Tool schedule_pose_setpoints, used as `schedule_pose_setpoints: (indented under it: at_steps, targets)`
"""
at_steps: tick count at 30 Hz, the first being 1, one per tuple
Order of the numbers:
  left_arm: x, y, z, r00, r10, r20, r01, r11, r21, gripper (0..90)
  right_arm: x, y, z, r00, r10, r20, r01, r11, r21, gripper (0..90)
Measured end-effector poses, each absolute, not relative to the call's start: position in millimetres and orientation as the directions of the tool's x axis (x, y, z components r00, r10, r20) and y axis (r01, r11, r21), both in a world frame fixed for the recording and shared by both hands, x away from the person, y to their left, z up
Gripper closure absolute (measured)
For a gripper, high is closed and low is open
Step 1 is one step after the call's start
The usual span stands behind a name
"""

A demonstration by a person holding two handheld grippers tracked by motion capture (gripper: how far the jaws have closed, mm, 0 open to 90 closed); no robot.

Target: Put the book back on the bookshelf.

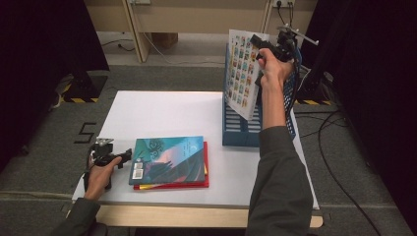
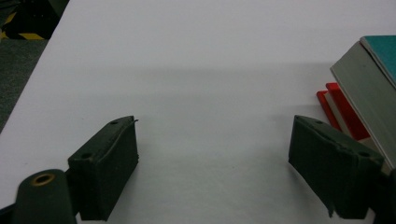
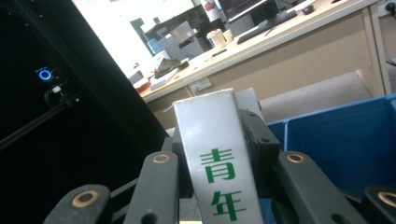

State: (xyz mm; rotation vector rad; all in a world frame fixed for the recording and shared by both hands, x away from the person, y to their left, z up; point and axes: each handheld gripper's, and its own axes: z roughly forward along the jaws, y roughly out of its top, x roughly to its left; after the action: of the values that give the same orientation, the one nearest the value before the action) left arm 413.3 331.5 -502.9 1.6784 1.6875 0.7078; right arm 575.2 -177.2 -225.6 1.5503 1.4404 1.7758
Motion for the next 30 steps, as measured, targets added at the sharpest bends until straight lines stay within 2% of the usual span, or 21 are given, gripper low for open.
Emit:
schedule_pose_setpoints:
  at_steps: [7, 15, 19, 20, 30]
  targets:
    - [413, 331, -503, 0.029, 0.997, -0.072, 0.648, 0.036, 0.761, 15.1, 569, -172, -243, -0.327, 0.803, 0.498, 0.303, -0.410, 0.860, 68.5]
    - [413, 330, -503, 0.030, 0.997, -0.066, 0.651, 0.030, 0.759, 15.1, 568, -173, -277, -0.307, 0.773, 0.555, 0.346, -0.453, 0.822, 67.6]
    - [413, 330, -503, 0.031, 0.997, -0.064, 0.651, 0.029, 0.758, 15.1, 568, -173, -297, -0.281, 0.783, 0.554, 0.386, -0.437, 0.813, 67.2]
    - [413, 330, -503, 0.031, 0.997, -0.064, 0.651, 0.028, 0.759, 15.1, 567, -174, -302, -0.290, 0.766, 0.573, 0.369, -0.463, 0.806, 67.2]
    - [413, 330, -503, 0.032, 0.997, -0.066, 0.650, 0.030, 0.759, 15.2, 550, -172, -308, -0.346, 0.754, 0.558, 0.408, -0.415, 0.813, 65.9]
